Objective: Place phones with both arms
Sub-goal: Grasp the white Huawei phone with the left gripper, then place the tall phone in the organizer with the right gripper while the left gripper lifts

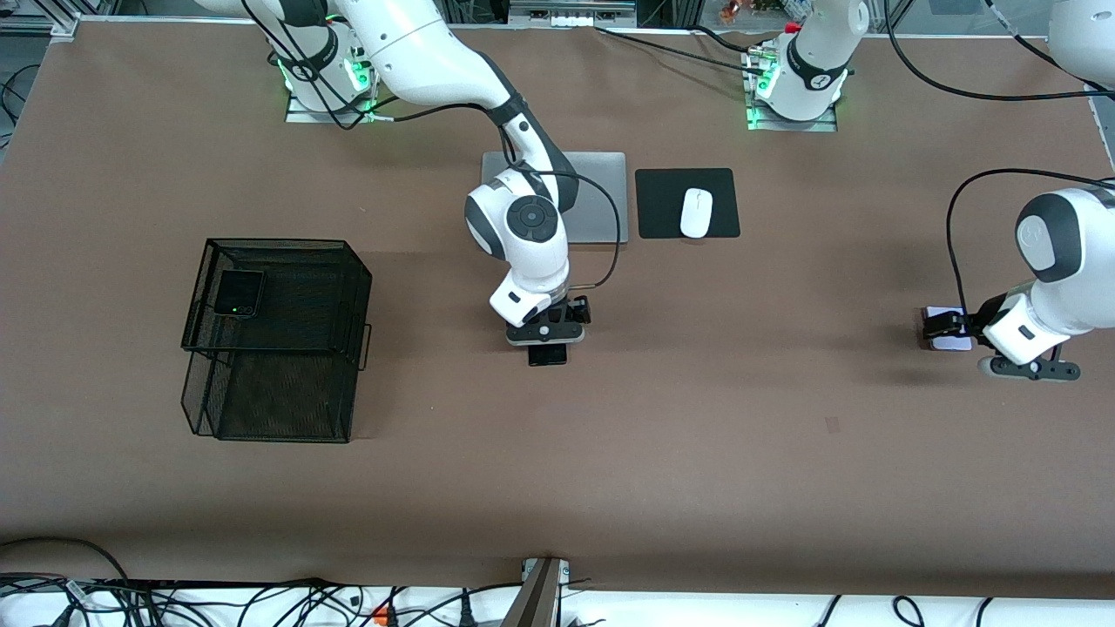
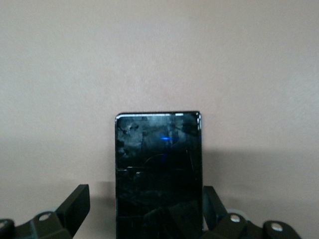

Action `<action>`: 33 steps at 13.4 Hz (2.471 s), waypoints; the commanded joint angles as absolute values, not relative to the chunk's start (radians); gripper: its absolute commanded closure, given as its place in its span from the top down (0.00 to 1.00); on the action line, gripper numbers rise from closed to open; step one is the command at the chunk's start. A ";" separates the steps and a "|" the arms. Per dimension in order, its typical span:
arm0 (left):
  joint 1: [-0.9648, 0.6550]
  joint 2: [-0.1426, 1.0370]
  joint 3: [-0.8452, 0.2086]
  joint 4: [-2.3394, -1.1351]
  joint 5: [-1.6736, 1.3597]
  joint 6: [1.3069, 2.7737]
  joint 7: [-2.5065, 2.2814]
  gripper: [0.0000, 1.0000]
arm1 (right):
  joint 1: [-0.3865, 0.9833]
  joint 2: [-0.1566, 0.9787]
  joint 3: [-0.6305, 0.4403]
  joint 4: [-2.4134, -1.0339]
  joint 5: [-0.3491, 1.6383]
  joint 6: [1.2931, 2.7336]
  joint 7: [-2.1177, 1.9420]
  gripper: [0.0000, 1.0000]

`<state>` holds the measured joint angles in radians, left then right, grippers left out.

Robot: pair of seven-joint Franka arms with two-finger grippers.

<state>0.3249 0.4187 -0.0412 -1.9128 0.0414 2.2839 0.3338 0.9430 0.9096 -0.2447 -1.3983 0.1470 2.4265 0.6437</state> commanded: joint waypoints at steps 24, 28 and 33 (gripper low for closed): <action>0.472 0.523 -0.061 -2.140 0.038 2.803 0.270 1.00 | 0.953 0.763 -0.403 -1.376 0.083 2.125 0.591 0.01; 0.472 0.538 -0.063 -2.138 0.038 2.819 0.268 1.00 | 0.950 0.619 -0.575 -1.387 0.087 1.903 0.453 0.01; 0.476 0.549 -0.064 -2.135 0.037 2.819 0.255 0.79 | 0.928 0.385 -0.750 -1.619 0.091 1.853 0.180 0.01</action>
